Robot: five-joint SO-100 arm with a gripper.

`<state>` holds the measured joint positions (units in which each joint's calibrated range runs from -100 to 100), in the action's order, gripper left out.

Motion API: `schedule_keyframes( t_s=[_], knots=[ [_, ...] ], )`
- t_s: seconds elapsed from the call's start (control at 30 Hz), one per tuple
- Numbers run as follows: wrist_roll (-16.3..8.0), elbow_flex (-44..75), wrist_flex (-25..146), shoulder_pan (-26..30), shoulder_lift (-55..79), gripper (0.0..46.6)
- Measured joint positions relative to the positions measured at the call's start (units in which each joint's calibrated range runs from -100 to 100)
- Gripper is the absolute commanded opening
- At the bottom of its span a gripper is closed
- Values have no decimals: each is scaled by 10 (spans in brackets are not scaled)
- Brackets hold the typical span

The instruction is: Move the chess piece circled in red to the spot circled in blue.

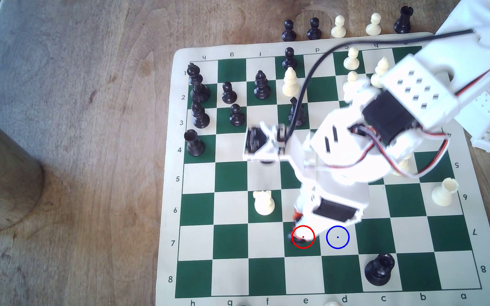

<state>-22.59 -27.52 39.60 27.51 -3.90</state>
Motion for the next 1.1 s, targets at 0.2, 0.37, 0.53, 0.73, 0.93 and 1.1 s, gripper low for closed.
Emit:
schedule_keyframes(
  t_s=[0.2, 0.37, 0.53, 0.73, 0.93, 1.1],
  knots=[
    [0, -7, 3, -4, -80, 2],
    [0, -59, 6, 3, -129, 2],
    [0, -103, 23, 13, -183, 2],
    [2, -134, 37, 31, -220, 5],
    [14, -164, 35, 54, -209, 6],
    [21, -165, 27, 60, -166, 7]
  ],
)
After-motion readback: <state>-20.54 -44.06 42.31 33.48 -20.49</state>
